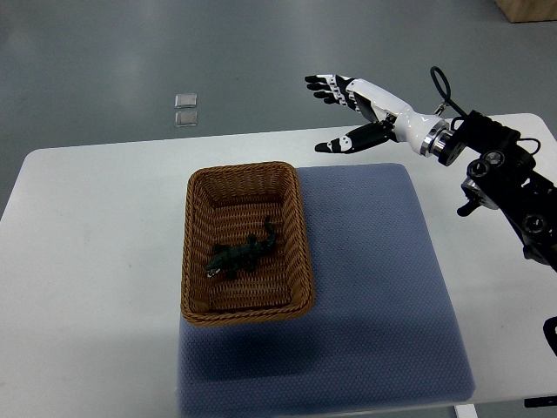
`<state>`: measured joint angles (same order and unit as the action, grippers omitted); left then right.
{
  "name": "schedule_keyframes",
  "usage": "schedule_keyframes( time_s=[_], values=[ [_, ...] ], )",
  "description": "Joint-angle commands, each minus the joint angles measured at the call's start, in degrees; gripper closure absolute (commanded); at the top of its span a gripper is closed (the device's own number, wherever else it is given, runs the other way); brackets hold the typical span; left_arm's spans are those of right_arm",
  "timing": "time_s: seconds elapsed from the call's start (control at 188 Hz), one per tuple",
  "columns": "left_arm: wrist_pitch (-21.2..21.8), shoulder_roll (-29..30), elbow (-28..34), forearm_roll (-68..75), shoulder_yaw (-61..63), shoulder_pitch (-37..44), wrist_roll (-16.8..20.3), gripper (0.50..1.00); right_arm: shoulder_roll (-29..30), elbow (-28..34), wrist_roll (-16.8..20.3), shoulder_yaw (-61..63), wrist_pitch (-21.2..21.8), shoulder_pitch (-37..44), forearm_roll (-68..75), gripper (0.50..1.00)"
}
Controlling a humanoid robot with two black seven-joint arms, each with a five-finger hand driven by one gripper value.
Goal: Place crocodile in brown basket with right hand
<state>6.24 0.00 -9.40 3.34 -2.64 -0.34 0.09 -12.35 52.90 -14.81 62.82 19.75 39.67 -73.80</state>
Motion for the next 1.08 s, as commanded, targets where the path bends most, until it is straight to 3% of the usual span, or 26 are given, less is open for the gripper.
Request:
schedule_keyframes(
  time_s=[0.0, 0.25, 0.56, 1.077],
  values=[
    [0.0, 0.0, 0.0, 0.0, 0.0, 0.0, 0.0, 0.5, 1.0, -2.7, 2.8, 4.4, -0.4, -1.6, 6.2, 0.579],
    [0.0, 0.0, 0.0, 0.0, 0.0, 0.1, 0.0, 0.5, 3.6, -3.6, 8.5, 15.0, -0.9, -5.9, 16.3, 0.579],
    [0.0, 0.0, 0.0, 0.0, 0.0, 0.0, 0.0, 0.5, 7.0, -6.6, 8.7, 23.4, -3.0, -8.4, 17.8, 0.576],
    [0.0, 0.0, 0.0, 0.0, 0.0, 0.1, 0.0, 0.5, 7.8, -7.6, 7.9, 23.7, -2.9, -10.0, 28.7, 0.574]
  ],
)
